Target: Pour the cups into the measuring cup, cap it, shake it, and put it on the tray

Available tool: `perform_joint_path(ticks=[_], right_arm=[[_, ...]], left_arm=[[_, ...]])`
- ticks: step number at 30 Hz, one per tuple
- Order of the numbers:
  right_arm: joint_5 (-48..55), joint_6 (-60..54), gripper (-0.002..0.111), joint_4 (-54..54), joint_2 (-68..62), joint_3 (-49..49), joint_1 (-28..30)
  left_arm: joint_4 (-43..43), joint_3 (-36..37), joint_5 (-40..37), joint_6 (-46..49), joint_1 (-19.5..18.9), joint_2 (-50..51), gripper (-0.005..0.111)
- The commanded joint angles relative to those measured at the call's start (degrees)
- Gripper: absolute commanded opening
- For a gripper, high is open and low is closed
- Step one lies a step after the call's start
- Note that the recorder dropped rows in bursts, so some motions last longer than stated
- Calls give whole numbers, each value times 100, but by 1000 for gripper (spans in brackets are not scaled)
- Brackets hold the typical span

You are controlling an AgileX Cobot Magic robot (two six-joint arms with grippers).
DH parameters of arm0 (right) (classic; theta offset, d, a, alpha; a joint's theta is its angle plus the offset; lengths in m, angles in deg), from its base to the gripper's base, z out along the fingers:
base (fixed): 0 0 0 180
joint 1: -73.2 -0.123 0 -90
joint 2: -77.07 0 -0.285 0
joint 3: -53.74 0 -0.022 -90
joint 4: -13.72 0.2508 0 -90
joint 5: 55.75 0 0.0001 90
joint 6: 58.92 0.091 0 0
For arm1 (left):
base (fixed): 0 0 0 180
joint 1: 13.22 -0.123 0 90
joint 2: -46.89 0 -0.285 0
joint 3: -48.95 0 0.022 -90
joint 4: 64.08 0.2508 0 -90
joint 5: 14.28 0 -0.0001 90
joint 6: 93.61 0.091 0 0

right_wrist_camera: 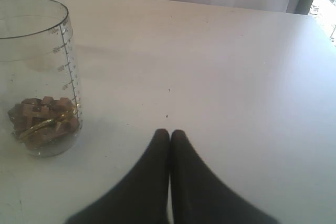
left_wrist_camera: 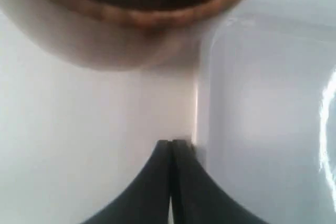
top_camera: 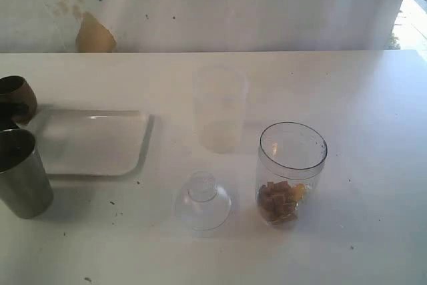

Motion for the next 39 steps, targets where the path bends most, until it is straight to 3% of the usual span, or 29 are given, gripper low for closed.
perform_joint_path(ticks=[1,23,34,39], right_arm=[[-76,19,0,-12,25,-7,-2],[-76,19,0,-12,25,-7,-2],[-76,19,0,-12,25,-7,-2],[-76,19,0,-12,25,-7,-2]], left_arm=[[-68,243,-189,185,37,-29,0],[170,243,-112,-198,38,-1800,0],[1700,243,545,-1511,27,-2811,0],[2444,243,655,-2376,-315,-2662,0]])
